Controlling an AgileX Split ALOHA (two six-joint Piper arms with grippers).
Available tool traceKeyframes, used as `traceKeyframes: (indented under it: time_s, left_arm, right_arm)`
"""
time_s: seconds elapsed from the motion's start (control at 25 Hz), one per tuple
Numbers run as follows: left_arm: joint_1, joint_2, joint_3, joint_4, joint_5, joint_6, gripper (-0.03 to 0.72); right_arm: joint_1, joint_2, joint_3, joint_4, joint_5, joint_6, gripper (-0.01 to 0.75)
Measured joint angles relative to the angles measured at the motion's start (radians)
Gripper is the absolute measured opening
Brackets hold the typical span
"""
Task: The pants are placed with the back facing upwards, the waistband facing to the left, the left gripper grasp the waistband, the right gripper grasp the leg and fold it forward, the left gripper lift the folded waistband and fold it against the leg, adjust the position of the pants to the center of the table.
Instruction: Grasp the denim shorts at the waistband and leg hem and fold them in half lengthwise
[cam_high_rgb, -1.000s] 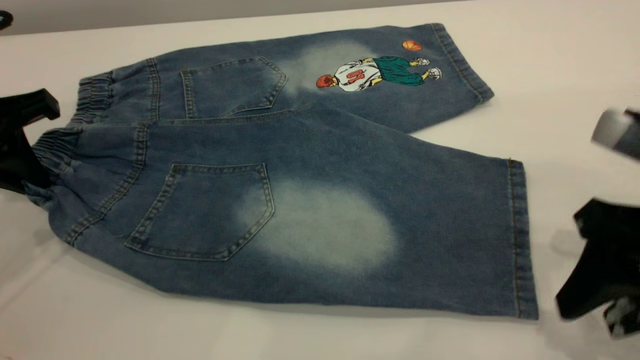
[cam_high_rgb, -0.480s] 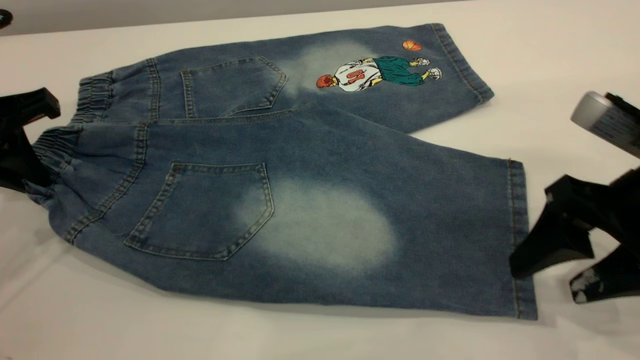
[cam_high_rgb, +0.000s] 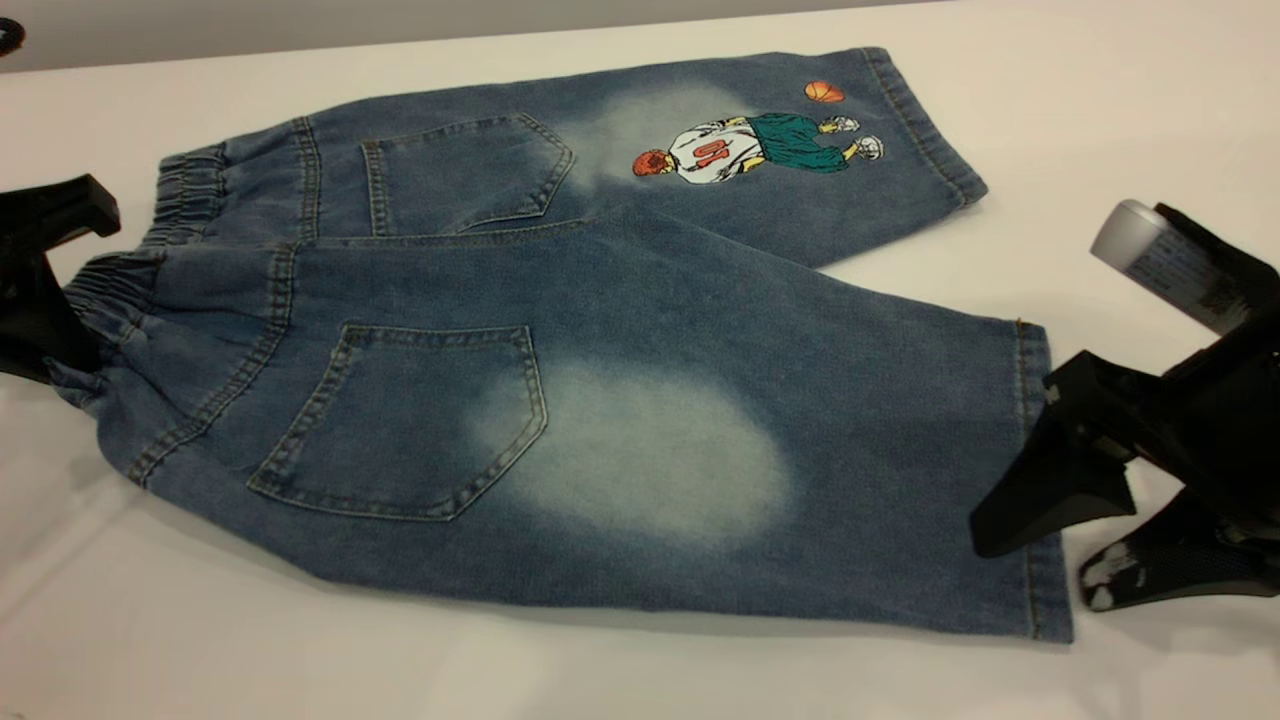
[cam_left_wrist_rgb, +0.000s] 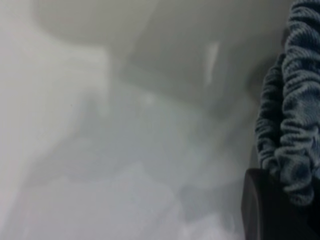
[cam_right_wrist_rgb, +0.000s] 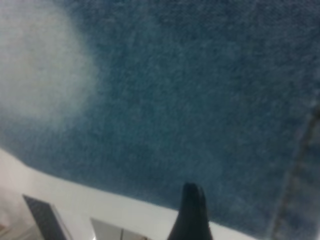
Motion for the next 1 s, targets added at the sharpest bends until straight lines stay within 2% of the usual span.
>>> traceKeyframes:
  time_s: [0.32, 0.6, 0.76, 1.0]
  left_arm:
    - [0.000, 0.000, 0.000, 0.000, -0.001, 0.000, 0.109]
    - [0.000, 0.000, 0.000, 0.000, -0.001, 0.000, 0.109]
    - [0.000, 0.000, 0.000, 0.001, 0.000, 0.000, 0.109]
    - [0.000, 0.000, 0.000, 0.002, 0.043, 0.039, 0.109]
  right_arm:
    - [0.000, 0.062, 0.000, -0.001, 0.106, -0.034, 0.497]
    - [0.000, 0.112, -0.011, 0.090, 0.163, -0.116, 0.423]
    - [0.000, 0.114, -0.011, 0.135, 0.147, -0.144, 0.321]
    - [0.000, 0.109, -0.012, 0.154, 0.112, -0.186, 0.050]
